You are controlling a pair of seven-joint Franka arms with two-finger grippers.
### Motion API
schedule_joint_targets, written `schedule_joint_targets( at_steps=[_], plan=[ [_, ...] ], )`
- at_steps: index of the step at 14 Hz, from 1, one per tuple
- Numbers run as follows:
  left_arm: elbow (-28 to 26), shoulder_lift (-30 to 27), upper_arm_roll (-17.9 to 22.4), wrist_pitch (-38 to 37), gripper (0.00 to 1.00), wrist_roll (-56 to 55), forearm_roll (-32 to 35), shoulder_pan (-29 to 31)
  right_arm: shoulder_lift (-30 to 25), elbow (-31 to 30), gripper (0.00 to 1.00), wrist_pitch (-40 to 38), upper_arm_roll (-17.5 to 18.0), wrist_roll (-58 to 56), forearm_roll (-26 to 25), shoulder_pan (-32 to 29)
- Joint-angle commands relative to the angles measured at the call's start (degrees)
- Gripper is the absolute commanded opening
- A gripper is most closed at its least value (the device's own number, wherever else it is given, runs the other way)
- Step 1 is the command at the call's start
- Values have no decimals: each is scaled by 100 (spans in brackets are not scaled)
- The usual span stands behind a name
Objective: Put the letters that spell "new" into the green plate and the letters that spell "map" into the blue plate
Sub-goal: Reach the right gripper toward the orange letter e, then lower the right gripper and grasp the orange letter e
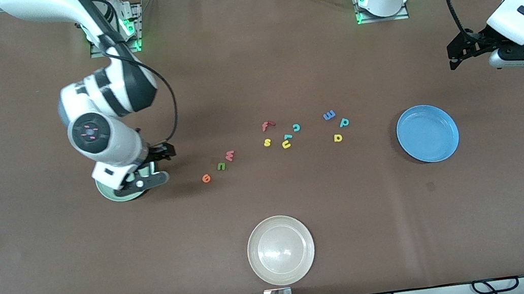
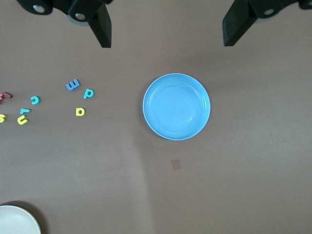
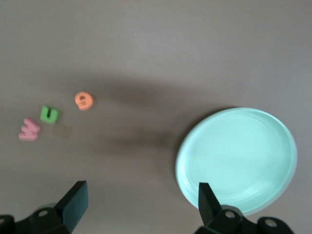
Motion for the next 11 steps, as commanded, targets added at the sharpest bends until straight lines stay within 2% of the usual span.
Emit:
schedule_joint_targets(
  at_steps=[1, 4, 11],
  plan=[
    [160, 71, 1, -117, 100, 109, -65, 1, 458, 121, 100, 569, -60, 81, 154, 5],
    [160, 71, 1, -117, 100, 109, -65, 1, 828, 174, 100, 1133, -60, 81, 136, 312],
    [160, 71, 1, -117, 100, 109, -65, 1, 1330, 552, 69, 1256, -60, 90, 119, 647]
  ],
)
